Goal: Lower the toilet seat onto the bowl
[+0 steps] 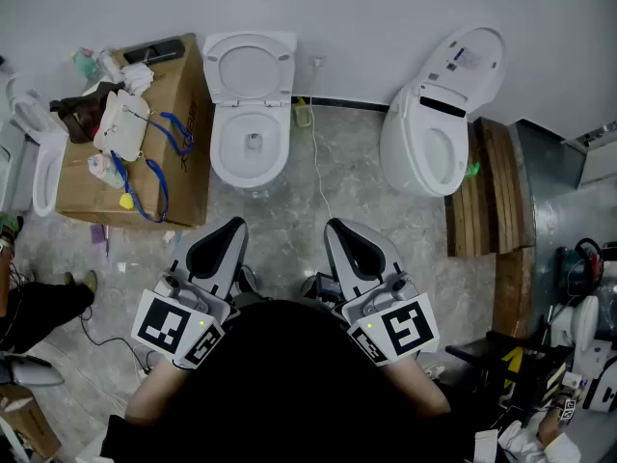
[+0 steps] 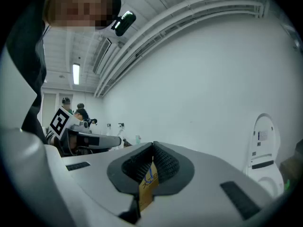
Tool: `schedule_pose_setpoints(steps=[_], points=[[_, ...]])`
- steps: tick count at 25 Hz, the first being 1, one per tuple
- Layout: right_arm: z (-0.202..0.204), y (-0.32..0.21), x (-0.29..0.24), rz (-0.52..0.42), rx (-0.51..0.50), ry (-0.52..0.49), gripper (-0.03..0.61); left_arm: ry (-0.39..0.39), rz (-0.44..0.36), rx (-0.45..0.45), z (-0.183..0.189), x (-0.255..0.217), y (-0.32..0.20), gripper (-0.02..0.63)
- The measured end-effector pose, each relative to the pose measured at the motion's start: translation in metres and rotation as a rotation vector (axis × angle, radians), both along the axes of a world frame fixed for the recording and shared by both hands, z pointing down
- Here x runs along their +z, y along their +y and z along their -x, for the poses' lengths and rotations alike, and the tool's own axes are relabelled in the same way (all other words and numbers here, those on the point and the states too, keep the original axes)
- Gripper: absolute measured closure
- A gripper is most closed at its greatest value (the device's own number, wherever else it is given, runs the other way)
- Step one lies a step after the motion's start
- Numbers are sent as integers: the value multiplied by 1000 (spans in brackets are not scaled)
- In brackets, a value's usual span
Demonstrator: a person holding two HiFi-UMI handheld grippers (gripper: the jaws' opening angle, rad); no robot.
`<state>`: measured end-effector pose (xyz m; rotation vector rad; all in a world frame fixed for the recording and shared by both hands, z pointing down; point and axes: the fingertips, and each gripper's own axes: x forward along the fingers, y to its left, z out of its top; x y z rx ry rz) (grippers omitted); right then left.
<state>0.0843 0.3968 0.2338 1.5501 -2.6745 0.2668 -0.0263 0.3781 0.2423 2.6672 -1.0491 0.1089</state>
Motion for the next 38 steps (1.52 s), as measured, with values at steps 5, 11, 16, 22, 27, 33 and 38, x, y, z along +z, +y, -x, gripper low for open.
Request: schedule_pose_setpoints(steps=[5,11,16,22,27,33,38], points=[[-7,1,0,0,0,1,549,-6,2,1,-7,1,0,592],[-27,9,10,33,10,-17,549,-12,10,-12,-23,6,8,592],[-62,21,12,42,13,-37,547,-8,15,-60,-44,9,16,592],[-100,34,22,52,-8,-30,548,-7,30,-138,-55,16,34,592],[-121,29,32,85,5,-43,548,-18,65,-174,-57,25,39,592],[-117,9,39,108,4,-38,548,-22,71,-191,-49,29,20,592],[-107,-16,40,118,23,-21,548,-14,73,-181,-36,33,-12,592]])
